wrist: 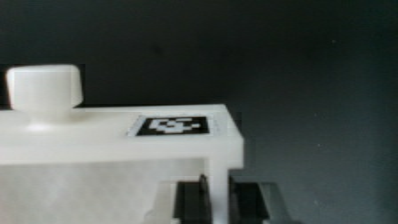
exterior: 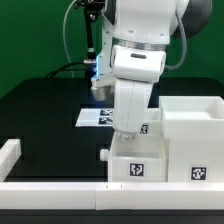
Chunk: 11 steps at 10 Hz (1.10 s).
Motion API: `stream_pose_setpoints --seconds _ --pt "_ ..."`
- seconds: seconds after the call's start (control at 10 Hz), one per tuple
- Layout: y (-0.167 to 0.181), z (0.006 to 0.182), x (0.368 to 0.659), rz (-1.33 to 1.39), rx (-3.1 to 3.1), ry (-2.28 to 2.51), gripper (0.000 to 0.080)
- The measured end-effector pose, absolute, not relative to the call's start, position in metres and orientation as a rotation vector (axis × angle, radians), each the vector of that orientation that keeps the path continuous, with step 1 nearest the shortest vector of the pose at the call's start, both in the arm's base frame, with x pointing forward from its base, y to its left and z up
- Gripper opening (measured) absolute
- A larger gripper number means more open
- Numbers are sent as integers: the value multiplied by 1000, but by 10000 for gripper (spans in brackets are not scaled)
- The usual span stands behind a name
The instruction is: Assemble drawer
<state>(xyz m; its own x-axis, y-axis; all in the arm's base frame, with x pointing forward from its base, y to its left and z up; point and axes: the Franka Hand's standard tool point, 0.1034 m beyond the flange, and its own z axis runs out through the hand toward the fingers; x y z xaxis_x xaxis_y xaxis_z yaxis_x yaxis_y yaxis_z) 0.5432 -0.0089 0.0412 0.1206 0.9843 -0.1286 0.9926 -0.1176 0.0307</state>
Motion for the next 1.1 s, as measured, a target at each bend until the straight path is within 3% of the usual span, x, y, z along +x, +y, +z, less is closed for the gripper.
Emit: stream_pose_setpoints --seconds 0.9,1.1 --pt "-5 52 548 -105 2302 1970 35" --pt "-6 47 547 -102 2298 1970 35"
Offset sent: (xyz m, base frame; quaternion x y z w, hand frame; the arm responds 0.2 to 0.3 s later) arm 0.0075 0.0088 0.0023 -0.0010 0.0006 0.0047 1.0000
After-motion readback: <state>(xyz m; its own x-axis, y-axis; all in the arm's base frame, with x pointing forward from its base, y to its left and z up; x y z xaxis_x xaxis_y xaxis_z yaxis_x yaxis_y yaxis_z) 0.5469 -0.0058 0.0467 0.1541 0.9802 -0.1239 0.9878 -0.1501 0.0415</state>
